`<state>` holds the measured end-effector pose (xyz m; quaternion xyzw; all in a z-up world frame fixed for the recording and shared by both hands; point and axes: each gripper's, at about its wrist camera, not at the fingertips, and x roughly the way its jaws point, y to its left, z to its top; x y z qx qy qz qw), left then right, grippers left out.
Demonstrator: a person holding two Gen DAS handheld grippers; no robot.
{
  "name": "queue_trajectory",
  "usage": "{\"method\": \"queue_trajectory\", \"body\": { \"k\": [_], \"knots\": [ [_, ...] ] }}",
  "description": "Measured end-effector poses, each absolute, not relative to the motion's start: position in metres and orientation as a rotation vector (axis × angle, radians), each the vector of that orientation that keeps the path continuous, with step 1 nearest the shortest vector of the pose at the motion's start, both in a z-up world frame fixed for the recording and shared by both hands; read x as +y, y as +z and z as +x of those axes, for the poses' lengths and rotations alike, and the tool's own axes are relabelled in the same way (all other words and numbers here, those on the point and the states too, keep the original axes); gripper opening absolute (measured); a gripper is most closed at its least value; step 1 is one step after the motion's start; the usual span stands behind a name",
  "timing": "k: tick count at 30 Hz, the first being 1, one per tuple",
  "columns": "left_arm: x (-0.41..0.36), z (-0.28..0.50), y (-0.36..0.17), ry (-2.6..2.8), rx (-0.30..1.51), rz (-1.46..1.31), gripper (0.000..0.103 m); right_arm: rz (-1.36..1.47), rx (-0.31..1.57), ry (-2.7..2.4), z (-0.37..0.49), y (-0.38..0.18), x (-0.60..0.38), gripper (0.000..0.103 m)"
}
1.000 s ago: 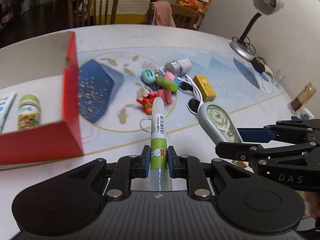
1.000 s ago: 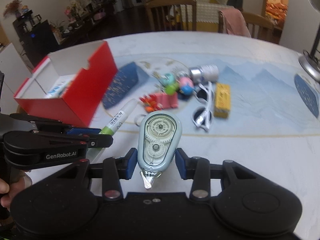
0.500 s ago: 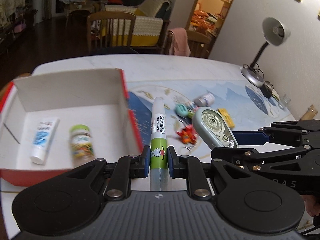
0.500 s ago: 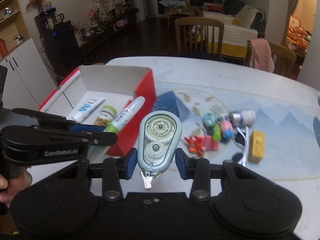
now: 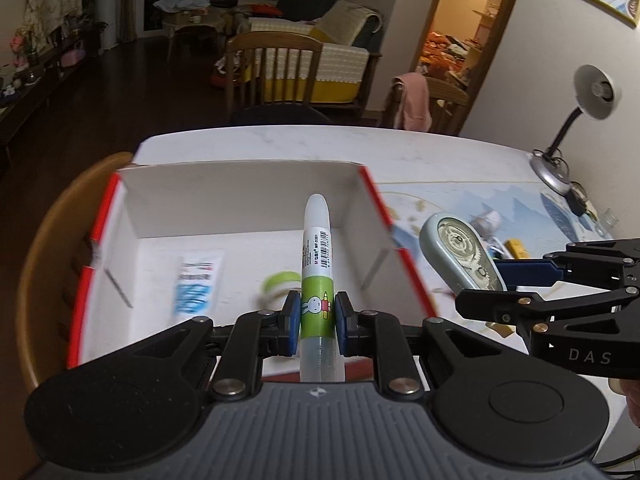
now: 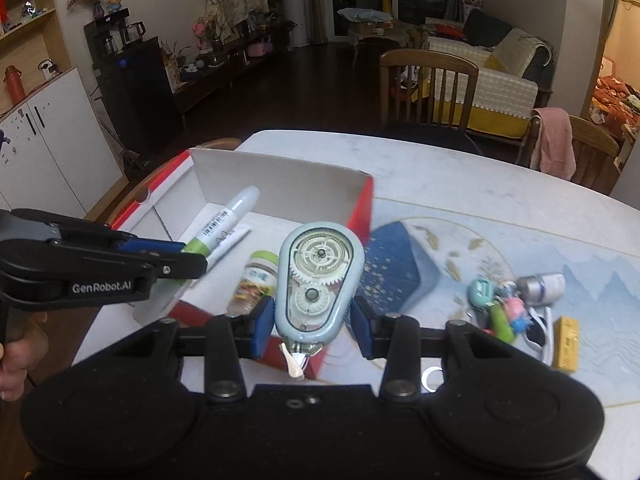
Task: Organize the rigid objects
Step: 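Lift the tape and marker and carry both tools over the red box, then open the right tool to drop the tape while the left tool releases the marker into the box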
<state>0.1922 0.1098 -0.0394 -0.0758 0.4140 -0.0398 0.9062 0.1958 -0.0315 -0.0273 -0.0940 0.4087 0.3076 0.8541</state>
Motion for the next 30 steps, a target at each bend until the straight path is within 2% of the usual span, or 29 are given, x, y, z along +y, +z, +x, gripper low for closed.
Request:
{"method": "queue_trajectory", "body": {
  "k": [13, 30],
  "knots": [
    [0.186, 0.231, -0.064, 0.042, 0.916, -0.075, 0.018, -0.263, 0.887, 0.629, 0.216, -0.055, 0.048, 0.041],
    [0.188, 0.275, -0.110, 0.064, 1.050, 0.046, 0.018, -0.436, 0.972, 0.665, 0.226, -0.105, 0.118, 0.041]
  ]
}}
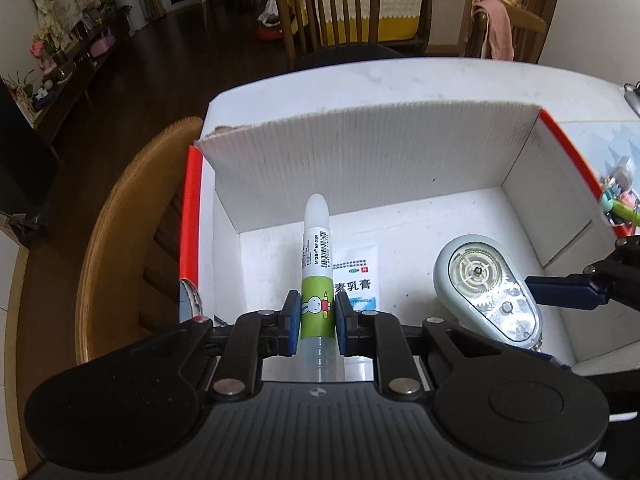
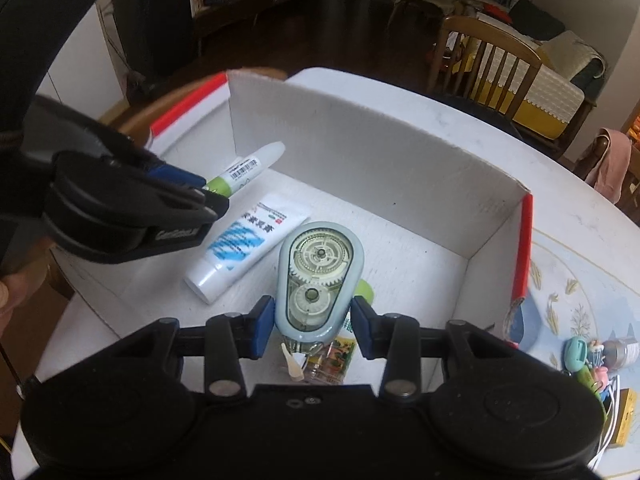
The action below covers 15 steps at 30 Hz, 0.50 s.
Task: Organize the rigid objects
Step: 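Open the right tool to drop the tape while the left tool releases the marker into the box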
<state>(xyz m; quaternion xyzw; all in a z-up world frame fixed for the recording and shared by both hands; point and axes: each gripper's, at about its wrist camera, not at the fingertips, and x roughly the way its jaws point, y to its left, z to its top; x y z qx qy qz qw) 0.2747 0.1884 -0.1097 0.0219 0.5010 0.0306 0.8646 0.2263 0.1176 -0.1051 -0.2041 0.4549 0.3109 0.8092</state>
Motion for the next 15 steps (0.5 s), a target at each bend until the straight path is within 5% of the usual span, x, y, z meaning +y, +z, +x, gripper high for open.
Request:
{"method": "queue_trajectory", "body": {
  "k": [15],
  "knots": [
    [0.185, 0.282, -0.129, 0.039, 1.140, 0.024, 0.018, -0.456, 1.040, 0.650, 0.230, -0.118, 0.121, 0.040]
  ]
}}
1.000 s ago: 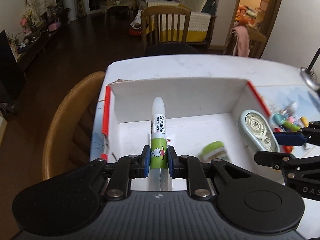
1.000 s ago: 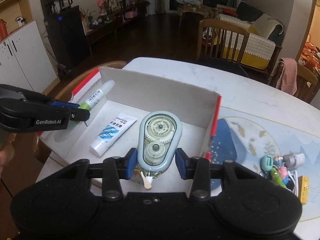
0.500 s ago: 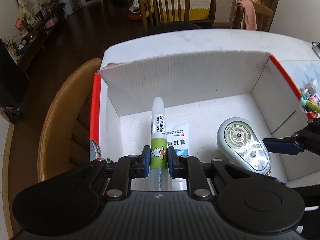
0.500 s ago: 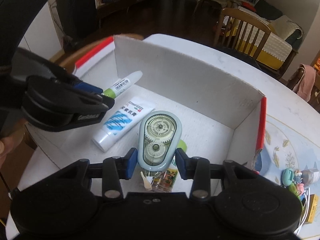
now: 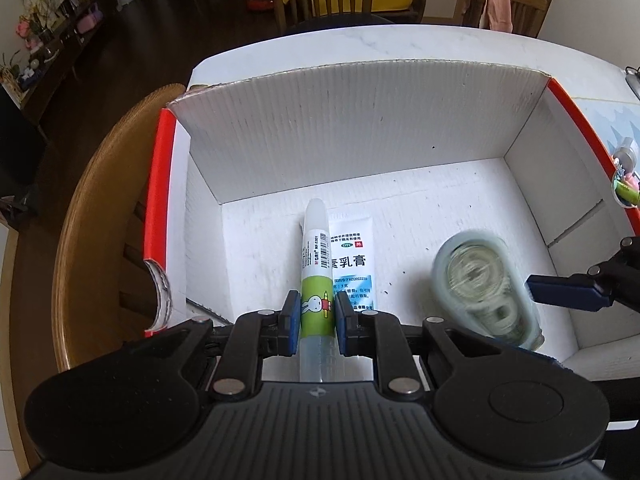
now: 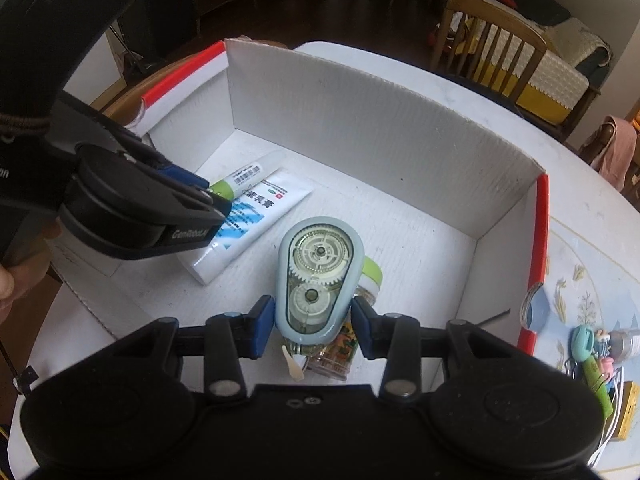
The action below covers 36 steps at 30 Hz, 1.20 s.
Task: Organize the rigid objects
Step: 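Open the right tool to drop the tape while the left tool releases the marker into the box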
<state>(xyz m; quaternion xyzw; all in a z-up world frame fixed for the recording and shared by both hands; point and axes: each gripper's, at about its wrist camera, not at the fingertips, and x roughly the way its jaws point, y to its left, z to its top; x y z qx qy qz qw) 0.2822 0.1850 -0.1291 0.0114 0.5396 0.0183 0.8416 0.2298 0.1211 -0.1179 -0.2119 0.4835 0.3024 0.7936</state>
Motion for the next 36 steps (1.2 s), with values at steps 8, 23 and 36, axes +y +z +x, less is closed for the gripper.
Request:
{"method": "queue_trajectory", "body": {
  "k": [8, 23, 36],
  "knots": [
    [0.187, 0.284, -0.129, 0.045, 1.149, -0.003, 0.018, -0.411, 1.053, 0.644, 0.231, -0.116, 0.114, 0.044],
    [0.196, 0.259, -0.112, 0.048, 1.119, -0.110, 0.018, -0.280, 1.021, 0.676, 0.222, -0.086, 0.077, 0.049],
    [0.180, 0.214, -0.068, 0.015, 1.011, -0.124, 0.018, -0.184, 0.960, 0.727, 0.199, -0.048, 0.041, 0.058]
  ]
}}
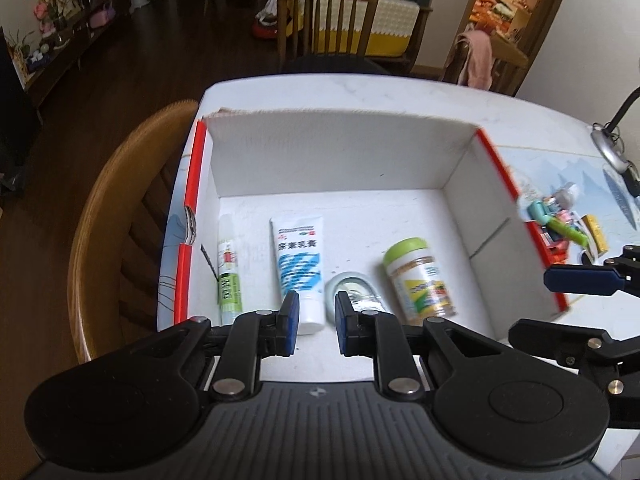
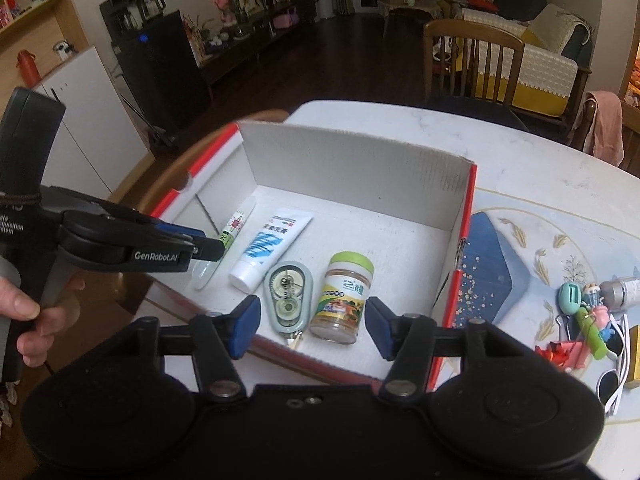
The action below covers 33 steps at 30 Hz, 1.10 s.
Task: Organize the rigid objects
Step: 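Open the right tool to drop the tape while the left tool releases the marker into the box, then withdraw both tools from the box back toward the remaining items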
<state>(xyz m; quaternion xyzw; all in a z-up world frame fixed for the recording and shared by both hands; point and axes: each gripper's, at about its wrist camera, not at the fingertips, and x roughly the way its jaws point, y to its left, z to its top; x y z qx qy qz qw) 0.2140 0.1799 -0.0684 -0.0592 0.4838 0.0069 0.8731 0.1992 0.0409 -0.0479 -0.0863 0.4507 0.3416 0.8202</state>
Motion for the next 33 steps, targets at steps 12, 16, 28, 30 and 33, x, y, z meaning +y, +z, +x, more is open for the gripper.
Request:
{"method": "queue_trajectory", "body": {
  "k": [12, 16, 28, 30, 33],
  "knots": [
    [0.133, 0.190, -0.029, -0.008, 0.911, -0.086, 0.032, -0.113, 0.889, 0.750, 0.177, -0.018, -0.005, 0.064],
    [0.115, 0.182, -0.023, -0.012, 0.874, -0.091, 0.071, -0.096, 0.875, 0.762, 0.174, -0.012, -0.027, 0.064],
    [0.046, 0.179, -0.012, -0.033, 0.843, -0.103, 0.072, -0.032, 0.833, 0.744, 0.175, -0.003, -0.114, 0.083],
    [0.034, 0.179, -0.011, -0.039, 0.830, -0.101, 0.076, -0.020, 0.822, 0.732, 0.176, -0.003, -0.131, 0.086],
    [0.015, 0.181, -0.011, -0.048, 0.808, -0.100, 0.080, 0.001, 0.814, 0.716, 0.178, -0.004, -0.155, 0.091]
  ]
}}
